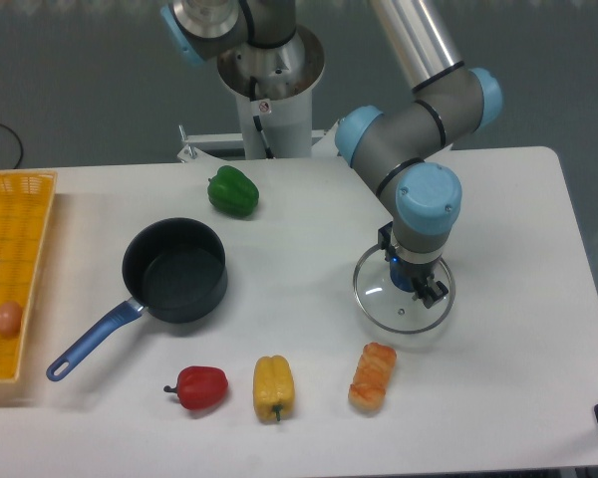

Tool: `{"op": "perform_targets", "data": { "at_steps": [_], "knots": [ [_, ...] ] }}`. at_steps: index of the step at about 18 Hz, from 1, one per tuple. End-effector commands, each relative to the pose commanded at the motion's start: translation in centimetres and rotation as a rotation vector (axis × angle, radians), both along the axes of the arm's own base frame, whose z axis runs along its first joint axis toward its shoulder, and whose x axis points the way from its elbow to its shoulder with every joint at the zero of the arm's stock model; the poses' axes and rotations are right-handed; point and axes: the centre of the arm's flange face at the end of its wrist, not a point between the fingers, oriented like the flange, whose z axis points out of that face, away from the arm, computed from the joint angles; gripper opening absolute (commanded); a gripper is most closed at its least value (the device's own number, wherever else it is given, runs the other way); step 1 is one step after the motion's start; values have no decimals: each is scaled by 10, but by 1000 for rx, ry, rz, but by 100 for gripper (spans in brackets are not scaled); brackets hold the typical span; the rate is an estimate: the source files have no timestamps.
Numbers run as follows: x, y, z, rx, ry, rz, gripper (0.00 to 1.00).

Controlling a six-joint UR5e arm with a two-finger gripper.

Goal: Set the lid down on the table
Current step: 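Carry the glass lid away from the saucepan, lowering it toward the table, then set the glass lid flat on the table and open the gripper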

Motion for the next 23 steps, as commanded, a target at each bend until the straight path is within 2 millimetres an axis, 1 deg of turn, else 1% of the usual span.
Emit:
{"op": "perform_targets", "data": {
  "at_steps": [2,10,13,15,16,23],
  "knots": [
    [-2,0,-6,-4,-7,2,67],
    [-7,0,-13,-4,-3,5,67],
    [-8,1,-20,-8,-11,5,67],
    [-10,0,-20,-5,-3,6,67],
    [-11,0,-24,-14,-1,6,67],
    [-13,-1,-27,-30,9,3,67]
  ]
}}
